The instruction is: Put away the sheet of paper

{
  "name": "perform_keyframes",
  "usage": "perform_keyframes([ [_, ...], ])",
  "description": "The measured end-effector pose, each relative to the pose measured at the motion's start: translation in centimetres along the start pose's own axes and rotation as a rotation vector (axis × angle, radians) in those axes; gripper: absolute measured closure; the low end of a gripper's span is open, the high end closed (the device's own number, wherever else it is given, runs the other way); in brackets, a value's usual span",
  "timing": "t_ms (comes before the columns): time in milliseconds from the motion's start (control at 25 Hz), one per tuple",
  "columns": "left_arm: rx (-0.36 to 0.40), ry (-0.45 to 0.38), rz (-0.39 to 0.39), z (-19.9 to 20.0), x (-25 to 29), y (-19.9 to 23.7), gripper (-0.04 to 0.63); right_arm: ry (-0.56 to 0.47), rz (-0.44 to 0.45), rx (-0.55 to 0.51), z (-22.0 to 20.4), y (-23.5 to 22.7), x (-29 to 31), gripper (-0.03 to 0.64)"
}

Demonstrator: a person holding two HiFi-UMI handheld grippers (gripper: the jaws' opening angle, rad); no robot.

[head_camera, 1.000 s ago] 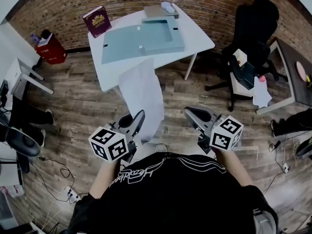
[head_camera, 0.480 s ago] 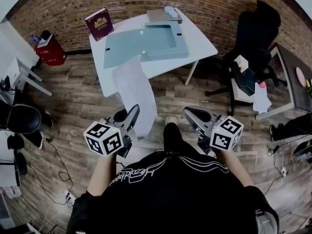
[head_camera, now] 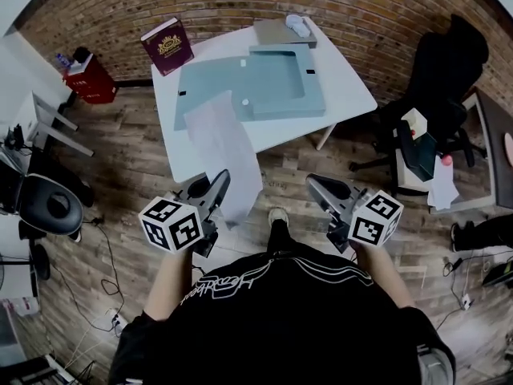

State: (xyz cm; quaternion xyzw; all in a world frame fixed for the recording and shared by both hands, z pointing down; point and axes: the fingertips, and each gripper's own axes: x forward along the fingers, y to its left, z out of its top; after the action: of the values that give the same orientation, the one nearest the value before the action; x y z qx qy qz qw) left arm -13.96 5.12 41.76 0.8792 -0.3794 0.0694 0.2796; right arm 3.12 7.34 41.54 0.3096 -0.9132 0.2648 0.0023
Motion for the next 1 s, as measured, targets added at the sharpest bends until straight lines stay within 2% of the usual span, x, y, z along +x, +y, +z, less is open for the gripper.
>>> perform_keyframes([
  [280, 0.001, 0.014, 0.059, 4.6, 5.4, 4.2, 0.565, -0.011, 0.058, 0.101, 3.7, -7.3, 4.4, 0.614],
  [480, 0.008, 0.02, 0.13, 7.6, 8.2, 7.0, 0.565, -0.009, 0.089, 0.081, 7.1, -11.3, 6.2, 0.614],
  [720, 0.024, -0.01, 0.18, 10.6, 9.5, 9.6, 0.565, 0.026, 0.127, 0.031, 8.7, -13.2, 8.0, 0.614],
  [1000, 0.061, -0.04, 0.181, 13.6, 10.2, 12.0, 0.565, 0.038, 0.134, 0.002, 9.6, -13.4, 9.1, 0.614],
])
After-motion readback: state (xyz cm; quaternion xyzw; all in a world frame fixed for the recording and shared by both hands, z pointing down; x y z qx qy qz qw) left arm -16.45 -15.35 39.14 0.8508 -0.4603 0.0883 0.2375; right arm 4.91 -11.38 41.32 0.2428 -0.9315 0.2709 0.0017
